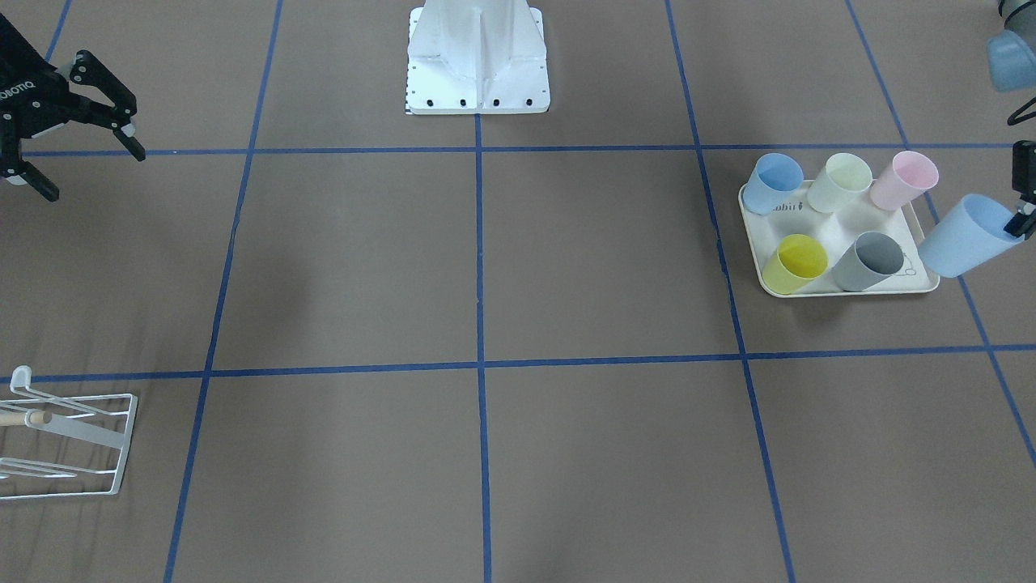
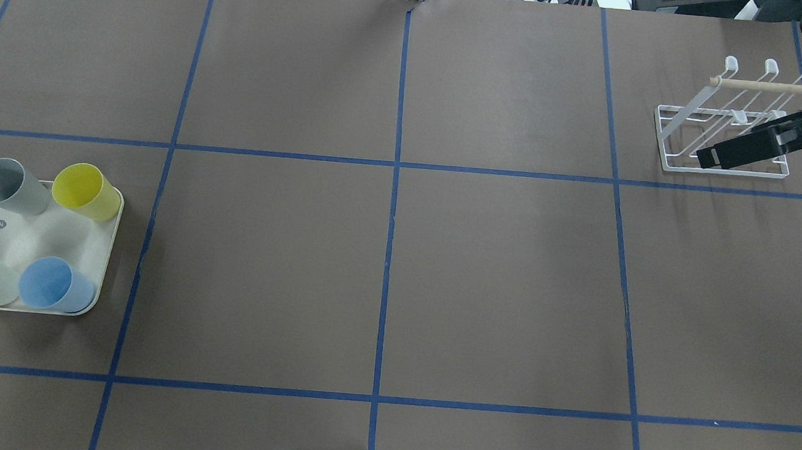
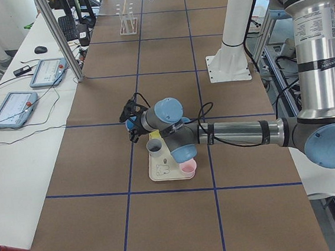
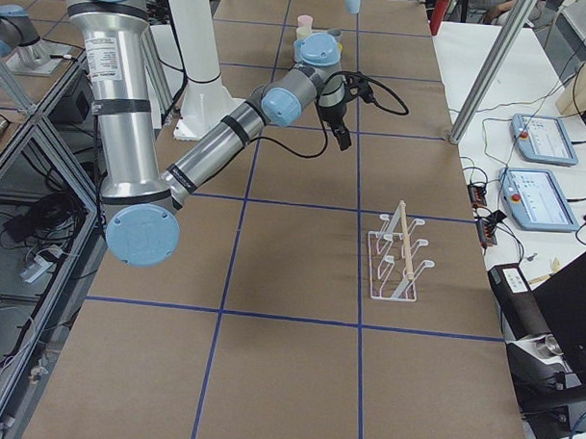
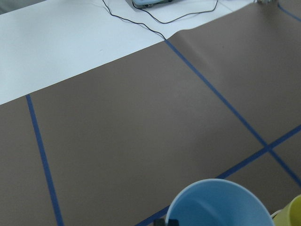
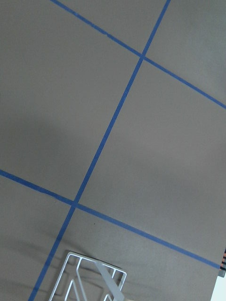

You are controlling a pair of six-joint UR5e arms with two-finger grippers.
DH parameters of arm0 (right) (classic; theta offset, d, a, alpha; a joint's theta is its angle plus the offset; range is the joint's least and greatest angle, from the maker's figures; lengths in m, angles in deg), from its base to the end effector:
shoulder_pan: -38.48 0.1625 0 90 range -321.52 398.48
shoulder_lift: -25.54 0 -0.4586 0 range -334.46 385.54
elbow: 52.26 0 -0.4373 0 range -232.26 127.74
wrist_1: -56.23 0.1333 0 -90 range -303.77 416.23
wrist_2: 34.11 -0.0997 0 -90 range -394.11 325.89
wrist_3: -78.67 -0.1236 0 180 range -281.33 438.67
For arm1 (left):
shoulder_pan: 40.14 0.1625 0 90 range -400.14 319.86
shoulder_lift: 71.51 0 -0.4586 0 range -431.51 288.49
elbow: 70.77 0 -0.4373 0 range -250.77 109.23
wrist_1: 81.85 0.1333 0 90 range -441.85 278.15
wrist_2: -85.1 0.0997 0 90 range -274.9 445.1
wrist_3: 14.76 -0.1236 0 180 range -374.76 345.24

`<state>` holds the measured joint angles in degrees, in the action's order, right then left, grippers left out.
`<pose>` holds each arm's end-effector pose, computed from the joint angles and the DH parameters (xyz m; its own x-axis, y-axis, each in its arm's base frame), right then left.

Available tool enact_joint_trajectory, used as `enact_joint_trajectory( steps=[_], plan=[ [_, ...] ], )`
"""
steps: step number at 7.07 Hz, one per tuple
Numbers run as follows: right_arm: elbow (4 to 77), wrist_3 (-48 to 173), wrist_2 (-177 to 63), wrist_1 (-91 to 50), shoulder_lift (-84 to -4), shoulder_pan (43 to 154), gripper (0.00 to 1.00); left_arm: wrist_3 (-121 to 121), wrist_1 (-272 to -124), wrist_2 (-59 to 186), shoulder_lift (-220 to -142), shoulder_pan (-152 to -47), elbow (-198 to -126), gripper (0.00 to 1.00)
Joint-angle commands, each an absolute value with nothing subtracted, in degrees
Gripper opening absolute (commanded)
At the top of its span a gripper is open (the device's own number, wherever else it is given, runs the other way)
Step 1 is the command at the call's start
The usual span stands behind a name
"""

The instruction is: Transfer IKEA cup to right arm and place on rack

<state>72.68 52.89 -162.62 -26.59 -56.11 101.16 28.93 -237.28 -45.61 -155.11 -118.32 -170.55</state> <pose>-0.1900 -0.4905 0.3010 0.5546 -0.4617 0.6923 0.0565 0.8510 0.5222 0.0527 -0.5088 0.5334 0.4976 0.2983 -0.8145 0.3729 0.7742 0.5113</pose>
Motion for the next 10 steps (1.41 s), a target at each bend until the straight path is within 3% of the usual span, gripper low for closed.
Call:
enact_joint_trajectory(
  steps=[1, 4, 7, 10],
  plan=[
    [65.6, 52.5, -162.5, -8.9, -55.9, 99.6, 0.98, 46.3, -237.3, -48.9, -155.7, -116.5, -177.5, 0.0],
    [62.5, 52.4, -161.8, 9.1, -55.7, 94.7, 0.98, 58.7, -239.6, -59.4, -161.7, -110.9, -180.4, 0.0],
    [60.4, 52.3, -141.4, 18.1, -49.9, 77.8, 0.98, 71.8, -243.0, -58.5, -170.1, -101.9, -180.6, 0.0],
    [60.0, 52.2, -138.2, 21.6, -44.2, 68.6, 0.98, 79.8, -243.7, -56.3, -175.0, -97.3, -181.0, 0.0]
  ],
)
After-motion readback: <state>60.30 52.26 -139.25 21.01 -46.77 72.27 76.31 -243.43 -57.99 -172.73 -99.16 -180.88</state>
